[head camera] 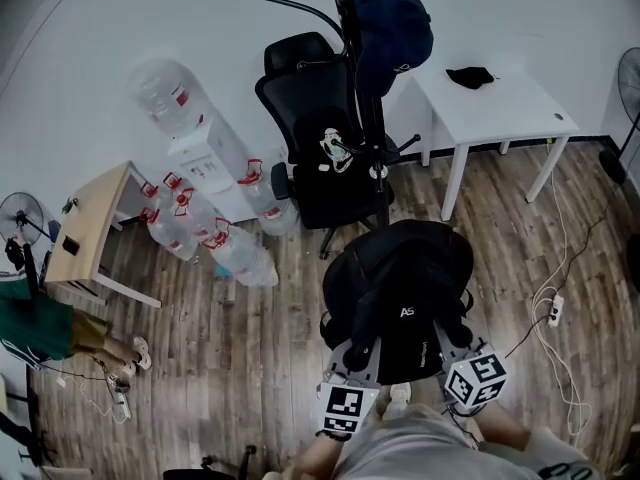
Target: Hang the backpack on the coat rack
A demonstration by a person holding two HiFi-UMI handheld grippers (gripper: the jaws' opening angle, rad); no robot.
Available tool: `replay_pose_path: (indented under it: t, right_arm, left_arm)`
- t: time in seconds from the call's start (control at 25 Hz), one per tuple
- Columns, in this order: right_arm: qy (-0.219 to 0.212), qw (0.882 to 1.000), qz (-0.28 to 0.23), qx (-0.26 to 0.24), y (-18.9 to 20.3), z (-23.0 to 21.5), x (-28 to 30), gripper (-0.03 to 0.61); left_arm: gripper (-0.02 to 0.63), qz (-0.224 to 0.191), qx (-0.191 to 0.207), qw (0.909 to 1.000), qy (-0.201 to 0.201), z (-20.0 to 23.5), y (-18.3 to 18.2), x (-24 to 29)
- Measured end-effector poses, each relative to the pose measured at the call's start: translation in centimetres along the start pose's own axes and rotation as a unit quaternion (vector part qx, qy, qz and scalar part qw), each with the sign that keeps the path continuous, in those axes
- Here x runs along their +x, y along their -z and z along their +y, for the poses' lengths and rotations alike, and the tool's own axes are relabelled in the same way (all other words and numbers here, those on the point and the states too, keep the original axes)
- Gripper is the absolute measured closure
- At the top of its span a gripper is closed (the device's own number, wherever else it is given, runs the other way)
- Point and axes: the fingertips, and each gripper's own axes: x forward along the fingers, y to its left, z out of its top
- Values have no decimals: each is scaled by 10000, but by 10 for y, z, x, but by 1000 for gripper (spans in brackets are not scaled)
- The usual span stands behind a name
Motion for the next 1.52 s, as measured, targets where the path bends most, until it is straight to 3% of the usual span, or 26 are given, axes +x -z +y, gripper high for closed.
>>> replay_pose_path:
  t: [0.72,1.0,1.52]
  right_arm:
    - [300,9990,309,142,29,-60,118,548]
    - [319,9990,274,121,45,-79,176,548]
    - [397,9985,209,329,60,-112,240,548]
  left_arm:
    - [600,331,28,9989,337,76,43,112]
    - [599,234,25,9994,236,119,67,157]
    - [598,187,-101,9993,323,159,92,217]
